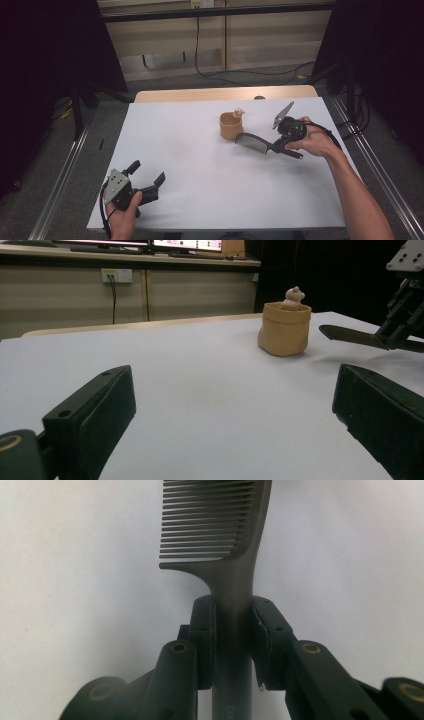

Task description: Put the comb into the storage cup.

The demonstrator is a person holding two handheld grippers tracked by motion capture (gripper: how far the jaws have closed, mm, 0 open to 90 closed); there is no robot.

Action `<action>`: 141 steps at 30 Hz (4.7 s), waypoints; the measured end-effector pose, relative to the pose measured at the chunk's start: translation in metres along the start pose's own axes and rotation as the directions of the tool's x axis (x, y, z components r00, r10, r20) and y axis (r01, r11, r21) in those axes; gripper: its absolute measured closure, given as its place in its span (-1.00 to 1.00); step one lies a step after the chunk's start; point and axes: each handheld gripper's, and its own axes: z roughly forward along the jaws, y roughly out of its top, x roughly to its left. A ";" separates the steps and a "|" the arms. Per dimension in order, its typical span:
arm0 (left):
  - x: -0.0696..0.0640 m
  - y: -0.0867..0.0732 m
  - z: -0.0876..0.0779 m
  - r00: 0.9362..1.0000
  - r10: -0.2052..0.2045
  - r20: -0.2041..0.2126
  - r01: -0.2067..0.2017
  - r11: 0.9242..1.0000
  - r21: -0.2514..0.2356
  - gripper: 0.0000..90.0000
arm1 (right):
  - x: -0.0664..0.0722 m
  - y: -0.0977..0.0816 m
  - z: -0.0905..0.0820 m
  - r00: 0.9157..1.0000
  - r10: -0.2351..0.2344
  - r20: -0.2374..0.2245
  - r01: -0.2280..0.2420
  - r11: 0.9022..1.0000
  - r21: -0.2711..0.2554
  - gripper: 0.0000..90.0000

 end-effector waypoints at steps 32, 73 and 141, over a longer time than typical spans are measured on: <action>-0.001 0.000 0.000 1.000 0.008 -0.002 -0.008 1.000 0.002 -0.92 | 0.009 -0.023 -0.014 0.967 0.236 0.101 -0.181 0.906 -0.383 0.63; 0.000 0.002 -0.003 1.000 0.005 0.004 -0.005 1.000 -0.012 -0.92 | 0.027 -0.002 -0.016 0.928 0.361 0.090 -0.145 0.572 -0.807 0.63; -0.001 0.002 -0.002 1.000 0.015 0.017 -0.015 1.000 -0.016 -0.91 | -0.001 0.112 -0.007 0.949 0.293 0.115 -0.052 0.507 -0.861 0.62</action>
